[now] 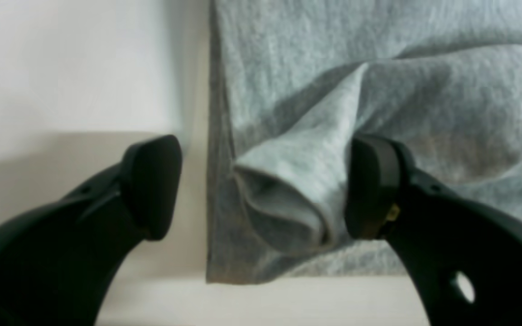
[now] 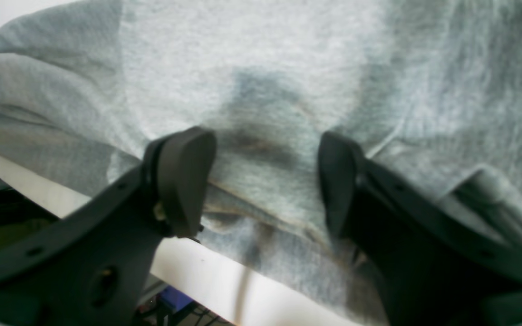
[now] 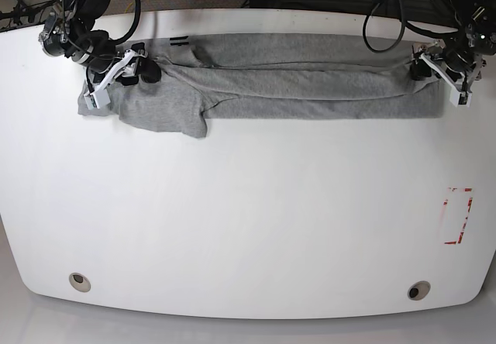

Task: Fold the T-shirt properly
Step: 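Move the left gripper inward along the strip and grasp its middle, then pull the strip ends with both grippers to fold it in half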

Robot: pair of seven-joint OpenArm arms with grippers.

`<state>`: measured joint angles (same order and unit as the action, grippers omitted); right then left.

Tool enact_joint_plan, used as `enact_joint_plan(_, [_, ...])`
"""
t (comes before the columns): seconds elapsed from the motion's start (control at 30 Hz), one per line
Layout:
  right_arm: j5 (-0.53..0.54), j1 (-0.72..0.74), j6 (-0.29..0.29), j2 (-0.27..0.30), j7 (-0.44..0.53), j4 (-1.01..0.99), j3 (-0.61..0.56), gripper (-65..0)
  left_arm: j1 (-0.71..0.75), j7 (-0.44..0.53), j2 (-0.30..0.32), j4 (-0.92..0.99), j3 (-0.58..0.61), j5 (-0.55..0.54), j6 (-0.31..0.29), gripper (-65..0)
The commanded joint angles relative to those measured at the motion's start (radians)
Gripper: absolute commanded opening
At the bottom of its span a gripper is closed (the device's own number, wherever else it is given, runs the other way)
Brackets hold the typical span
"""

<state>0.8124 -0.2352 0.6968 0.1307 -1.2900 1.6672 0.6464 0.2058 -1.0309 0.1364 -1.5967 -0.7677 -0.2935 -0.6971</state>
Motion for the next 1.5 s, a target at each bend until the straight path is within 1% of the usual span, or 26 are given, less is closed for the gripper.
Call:
enact_joint_plan(0.0, [-0.003, -0.002, 0.001, 0.011, -0.004, 0.011, 0.005, -27.3, -0.003, -0.013, 0.004, 0.037, -0.002, -0.002, -0.001, -20.3])
enact_joint_plan(0.07, [-0.003, -0.002, 0.001, 0.013, -0.004, 0.011, 0.005, -28.2, -0.004, -0.013, 0.006, 0.062, 0.0, -0.006, -0.001, -30.8])
enact_joint_plan(0.1, [-0.003, -0.002, 0.001, 0.013, -0.004, 0.011, 0.005, -30.1, -0.006, -0.013, 0.006, 0.066, 0.0, -0.006, -0.001, -37.4])
enact_joint_plan(0.17, [-0.005, -0.002, 0.001, 0.013, -0.004, 0.011, 0.006, -36.5, -0.012, -0.013, 0.001, 0.065, 0.0, -0.006, -0.001, -51.9])
enact_joint_plan(0.23, [-0.023, -0.002, 0.001, 0.013, -0.004, 0.009, 0.006, -45.0, -0.013, -0.013, 0.001, 0.049, -0.002, -0.006, -0.001, -63.6])
enact_joint_plan(0.27, [-0.047, 0.0, 0.001, 0.013, -0.004, 0.009, 0.006, -49.1, -0.01, -0.013, 0.001, 0.028, -0.002, -0.006, -0.001, -65.0])
enact_joint_plan(0.37, [-0.12, 0.009, 0.001, 0.008, -0.003, 0.009, 0.002, -55.8, -0.001, -0.013, -0.008, -0.077, -0.003, -0.008, -0.001, -65.0])
enact_joint_plan(0.47, [-0.179, 0.009, 0.001, 0.005, 0.005, 0.009, 0.002, -56.3, 0.04, -0.013, -0.033, -0.222, -0.003, -0.008, -0.001, -65.0])
enact_joint_plan(0.57, [-0.224, 0.009, 0.001, 0.005, 0.043, 0.009, 0.0, -56.3, 0.065, -0.016, -0.068, -0.359, 0.003, -0.002, -0.001, -65.0])
enact_joint_plan(0.63, [-0.239, 0.009, 0.001, 0.005, 0.059, 0.009, -0.001, -56.3, 0.068, -0.016, -0.083, -0.403, 0.035, -0.002, -0.001, -65.0])
enact_joint_plan(0.7, [-0.247, 0.009, 0.001, 0.005, 0.062, 0.009, -0.001, -56.3, 0.094, -0.016, -0.085, -0.416, 0.098, -0.008, -0.001, -65.0])
enact_joint_plan(0.87, [-0.247, 0.009, 0.001, 0.011, 0.066, 0.009, -0.001, -56.3, 0.103, -0.016, -0.093, -0.417, 0.219, -0.009, -0.001, -65.0])
enact_joint_plan(1.0, [-0.247, 0.009, 0.001, 0.013, 0.066, 0.009, -0.001, -56.3, 0.1, -0.016, -0.096, -0.416, 0.394, -0.009, -0.001, -65.0])
enact_joint_plan(1.07, [-0.247, 0.009, 0.001, 0.013, 0.066, 0.009, -0.001, -56.3, 0.086, -0.015, -0.125, -0.416, 0.454, -0.011, -0.001, -65.0])
enact_joint_plan(1.1, [-0.247, 0.009, 0.001, 0.013, 0.066, 0.009, -0.001, -56.3, 0.073, -0.015, -0.149, -0.414, 0.482, -0.009, -0.001, -65.0])
enact_joint_plan(1.17, [-0.247, 0.009, 0.001, 0.013, 0.068, 0.009, -0.003, -56.3, 0.053, -0.015, -0.177, -0.413, 0.509, -0.006, -0.001, -65.0])
enact_joint_plan(1.23, [-0.247, 0.01, 0.001, 0.013, 0.068, 0.009, -0.003, -56.3, 0.028, -0.015, -0.206, -0.413, 0.566, 0.0, -0.001, -65.0])
enact_joint_plan(1.33, [-0.247, 0.01, 0.001, 0.011, 0.068, 0.009, -0.003, -56.3, 0.01, -0.016, -0.226, -0.411, 0.643, 0.0, -0.001, -65.0])
enact_joint_plan(1.47, [-0.247, 0.01, 0.001, 0.011, 0.069, 0.009, -0.003, -56.3, 0.001, -0.016, -0.226, -0.394, 0.764, 0.001, -0.001, -65.0])
